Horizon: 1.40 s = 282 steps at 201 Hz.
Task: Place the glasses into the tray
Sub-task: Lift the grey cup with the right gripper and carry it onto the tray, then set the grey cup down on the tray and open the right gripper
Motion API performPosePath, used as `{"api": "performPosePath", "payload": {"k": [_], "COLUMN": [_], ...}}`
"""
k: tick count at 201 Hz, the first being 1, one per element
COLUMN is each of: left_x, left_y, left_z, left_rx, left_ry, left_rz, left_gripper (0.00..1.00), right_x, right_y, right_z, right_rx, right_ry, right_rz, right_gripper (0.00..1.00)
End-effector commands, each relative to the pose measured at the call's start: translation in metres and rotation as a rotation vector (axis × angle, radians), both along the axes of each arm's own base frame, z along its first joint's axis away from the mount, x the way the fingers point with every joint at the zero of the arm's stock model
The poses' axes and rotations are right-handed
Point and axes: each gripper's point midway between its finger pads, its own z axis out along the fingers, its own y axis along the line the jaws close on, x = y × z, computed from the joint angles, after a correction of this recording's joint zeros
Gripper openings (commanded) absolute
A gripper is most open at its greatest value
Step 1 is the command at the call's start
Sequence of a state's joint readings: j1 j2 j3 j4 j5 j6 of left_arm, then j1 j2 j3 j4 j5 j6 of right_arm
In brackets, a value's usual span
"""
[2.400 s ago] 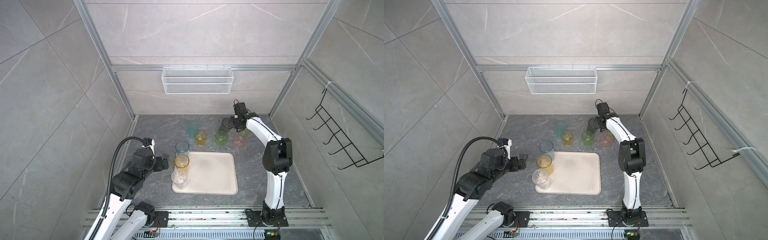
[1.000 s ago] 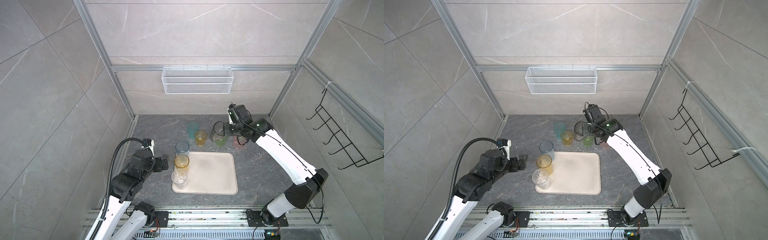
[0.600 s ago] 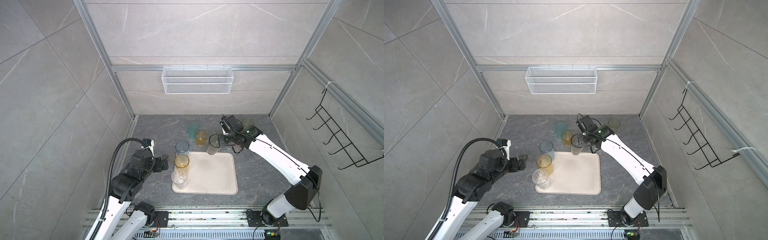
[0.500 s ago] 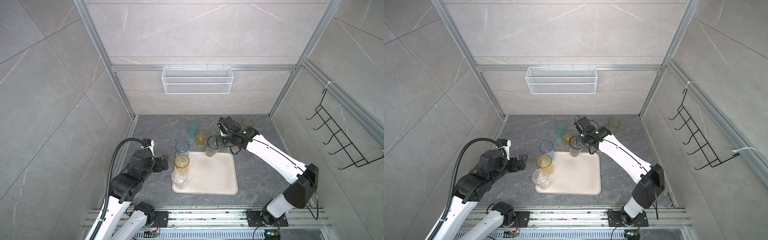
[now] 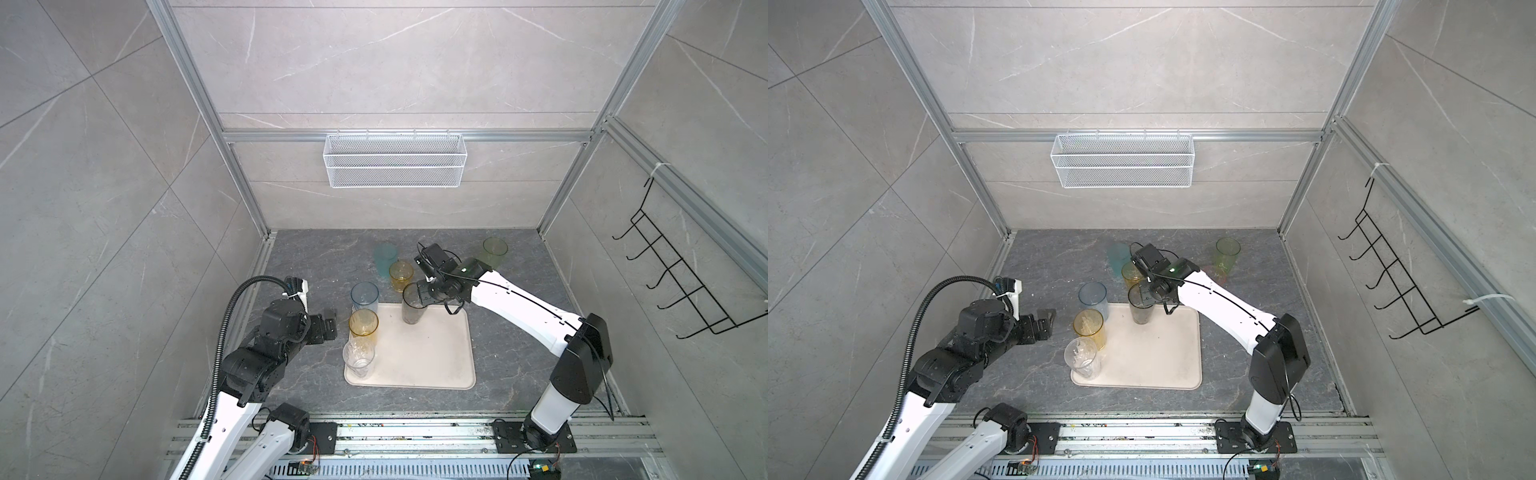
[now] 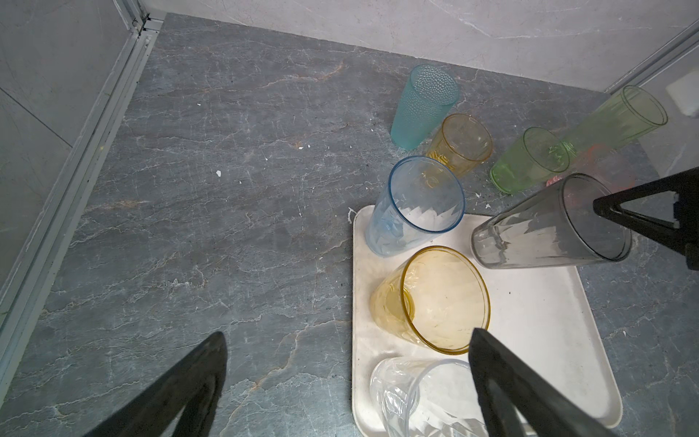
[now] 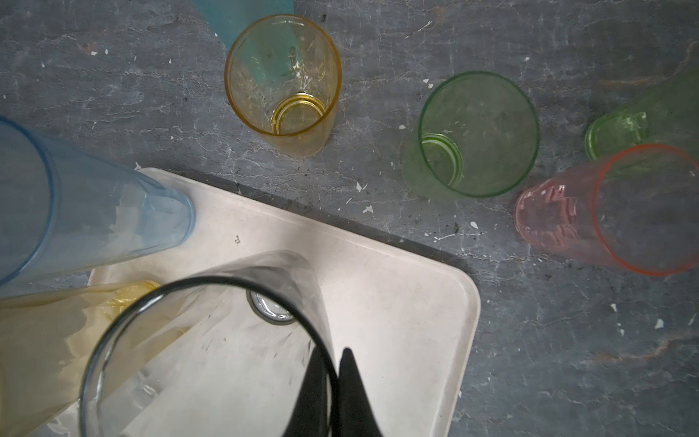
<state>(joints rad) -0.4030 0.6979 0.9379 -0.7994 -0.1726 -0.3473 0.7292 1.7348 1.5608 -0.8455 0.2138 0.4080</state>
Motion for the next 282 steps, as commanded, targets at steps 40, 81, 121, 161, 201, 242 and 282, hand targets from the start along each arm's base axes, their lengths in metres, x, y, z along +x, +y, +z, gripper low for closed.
{"api": "performPosePath", "payload": {"k": [40, 81, 121, 161, 201, 242, 282], "left_x": [0.004, 0.004, 0.004, 0.004, 0.004, 0.003, 0.003], "left_y": [-0.001, -0.001, -0.001, -0.002, -0.002, -0.001, -0.001], "left_z": [0.004, 0.004, 0.004, 0.004, 0.004, 0.004, 0.004], "left_rx": [-0.017, -0.016, -0.016, -0.016, -0.018, -0.02, -0.019], "left_ry": [-0.022, -0.022, -0.021, -0.02, -0.02, -0.023, -0.023], "left_rz": [0.004, 0.004, 0.004, 0.001, 0.002, 0.002, 0.001], "left_gripper": [1.0, 1.0, 1.0, 1.0, 1.0, 1.0, 1.0], "right_x": [0.008, 0.011, 0.013, 0.018, 0.021, 0.025, 0.023], "right_y": [0.006, 0.007, 0.008, 0.009, 0.014, 0.01, 0.007], "right_z": [-0.007, -0.013, -0.018, -0.019, -0.019, -0.02, -0.028], "right_rx": [-0.008, -0.022, -0.03, -0.041, -0.028, -0.053, -0.076], "right_ry": [-0.012, -0.004, -0.002, -0.008, -0.005, -0.009, 0.014], "right_rz": [-0.02, -0.026, -0.03, -0.037, -0.035, -0.051, -0.059], "right_gripper": [0.0, 0.0, 0.0, 0.0, 0.0, 0.0, 0.01]}}
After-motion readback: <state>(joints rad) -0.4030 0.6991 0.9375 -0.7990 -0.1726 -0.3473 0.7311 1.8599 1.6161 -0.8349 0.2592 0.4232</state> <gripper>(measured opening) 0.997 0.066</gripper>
